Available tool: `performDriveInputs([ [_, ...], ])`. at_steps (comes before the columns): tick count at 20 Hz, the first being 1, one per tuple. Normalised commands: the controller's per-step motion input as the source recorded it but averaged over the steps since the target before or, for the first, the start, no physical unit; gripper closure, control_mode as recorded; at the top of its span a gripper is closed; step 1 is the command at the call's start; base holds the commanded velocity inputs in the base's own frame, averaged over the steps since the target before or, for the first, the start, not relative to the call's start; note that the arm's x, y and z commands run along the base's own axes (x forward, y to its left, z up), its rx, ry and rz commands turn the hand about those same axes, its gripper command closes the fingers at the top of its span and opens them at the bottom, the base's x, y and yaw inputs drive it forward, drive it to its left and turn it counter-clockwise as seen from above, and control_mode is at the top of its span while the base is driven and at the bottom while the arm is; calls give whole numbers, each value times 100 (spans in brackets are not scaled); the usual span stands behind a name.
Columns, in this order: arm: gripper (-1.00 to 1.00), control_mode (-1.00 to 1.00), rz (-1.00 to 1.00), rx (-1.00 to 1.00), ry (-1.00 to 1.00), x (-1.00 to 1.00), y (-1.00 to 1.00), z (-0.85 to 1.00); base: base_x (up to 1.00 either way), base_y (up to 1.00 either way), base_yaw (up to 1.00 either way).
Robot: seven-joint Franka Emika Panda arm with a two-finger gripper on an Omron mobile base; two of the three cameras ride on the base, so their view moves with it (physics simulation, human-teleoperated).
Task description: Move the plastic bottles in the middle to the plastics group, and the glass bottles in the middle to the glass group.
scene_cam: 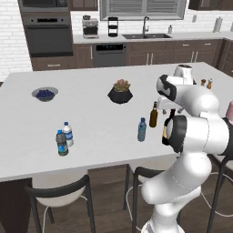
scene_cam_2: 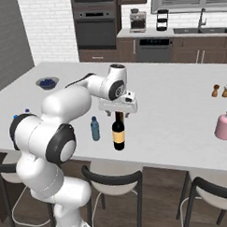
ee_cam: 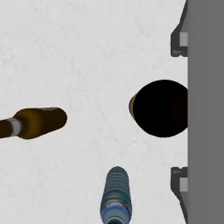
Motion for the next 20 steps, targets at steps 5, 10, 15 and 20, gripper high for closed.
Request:
performDriveInputs([
  [5,-100,-100,0,0,0,0,8,-3,0,0,0],
  [10,-100,-100,-2,0,0,-1,1,-1,0,0,0],
  [15,-100,-100,-2,0,0,-1,0,0,0,0,0],
  [20,-100,-100,-10,0,0,-20,0,0,0,0,0],
])
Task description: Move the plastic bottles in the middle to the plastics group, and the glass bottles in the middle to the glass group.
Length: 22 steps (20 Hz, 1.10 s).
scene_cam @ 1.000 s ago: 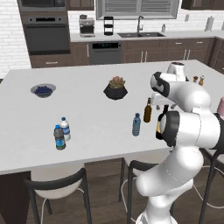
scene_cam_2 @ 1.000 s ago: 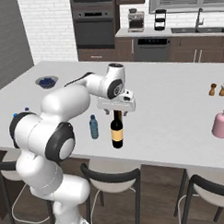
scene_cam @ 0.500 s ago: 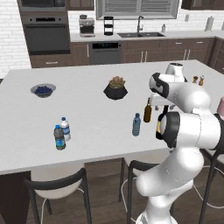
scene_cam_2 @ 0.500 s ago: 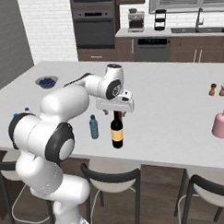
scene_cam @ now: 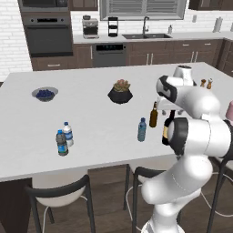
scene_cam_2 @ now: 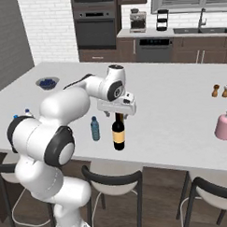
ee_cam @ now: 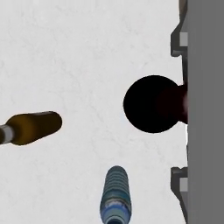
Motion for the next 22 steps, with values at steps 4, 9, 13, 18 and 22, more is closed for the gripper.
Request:
performDriveInputs([
  [4,-100,-100,-16,0,0,-17,-1,0,0,0,0],
  [9,-100,-100,-11,0,0,2,1,-5,0,0,0],
  [13,-100,-100,0,0,-3,29,6,-4,0,0,0],
  [18,-100,-100,0,0,-3,6,0,0,0,0,0],
  [22,-100,-100,0,-2,-4,0,0,-8,0,0,0],
])
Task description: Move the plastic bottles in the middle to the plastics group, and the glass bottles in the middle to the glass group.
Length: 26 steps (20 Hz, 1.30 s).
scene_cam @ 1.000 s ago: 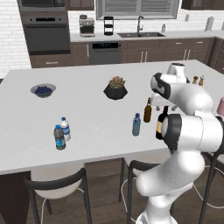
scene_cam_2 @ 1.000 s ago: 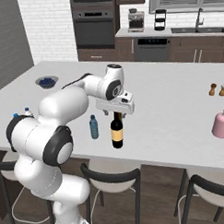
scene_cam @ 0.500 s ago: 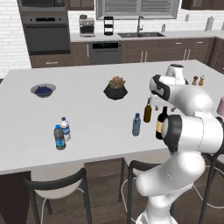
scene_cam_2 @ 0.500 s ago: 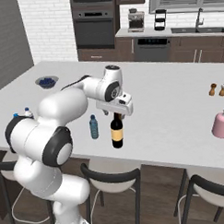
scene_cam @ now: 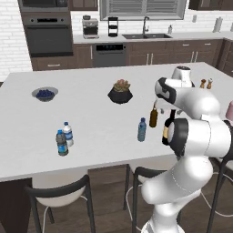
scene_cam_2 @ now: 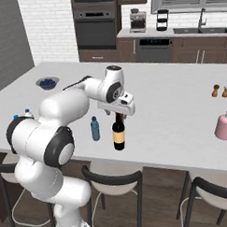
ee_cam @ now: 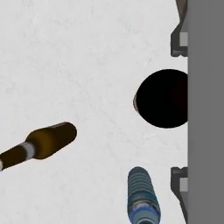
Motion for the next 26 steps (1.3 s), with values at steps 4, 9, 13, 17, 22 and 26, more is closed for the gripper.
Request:
performDriveInputs([
  [4,100,-100,0,-5,-18,0,-2,-10,0,0,0],
  [9,100,-100,-1,-1,-3,-10,-5,-6,0,0,0],
  [13,100,-100,-7,0,0,-17,0,0,0,0,0],
  [17,100,-100,-5,0,0,-7,-32,21,0,0,0],
  [22,100,-100,-2,0,0,-14,-66,45,0,0,0],
  [26,100,-100,0,0,0,-2,-85,41,0,0,0],
])
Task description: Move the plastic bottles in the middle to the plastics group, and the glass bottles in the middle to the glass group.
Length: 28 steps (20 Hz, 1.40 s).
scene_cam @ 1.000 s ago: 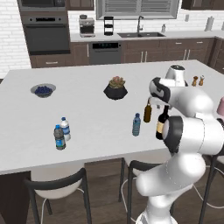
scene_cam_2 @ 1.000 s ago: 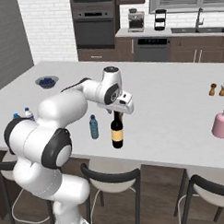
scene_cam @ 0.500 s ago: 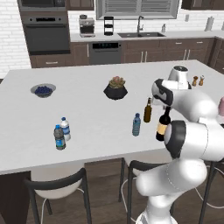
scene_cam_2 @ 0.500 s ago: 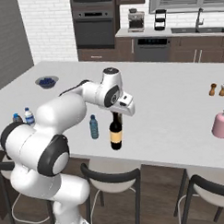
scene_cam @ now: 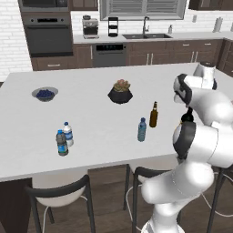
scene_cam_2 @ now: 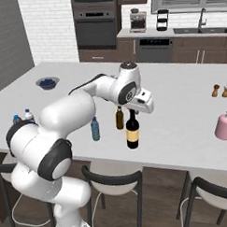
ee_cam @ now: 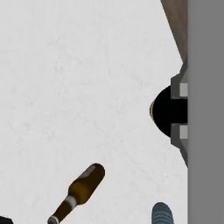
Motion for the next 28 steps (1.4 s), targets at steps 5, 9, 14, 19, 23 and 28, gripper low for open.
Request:
performDriveInputs([
  [5,100,-100,0,0,0,0,-98,25,0,0,0],
  [9,100,-100,0,0,0,2,-100,15,0,0,0],
  [14,100,-100,0,0,0,6,-100,11,0,0,0],
  [19,100,-100,0,0,0,6,-98,5,0,0,0],
  [23,100,-100,0,0,-1,11,-74,0,0,0,0],
  [28,100,-100,0,0,-1,26,-61,0,0,0,0],
])
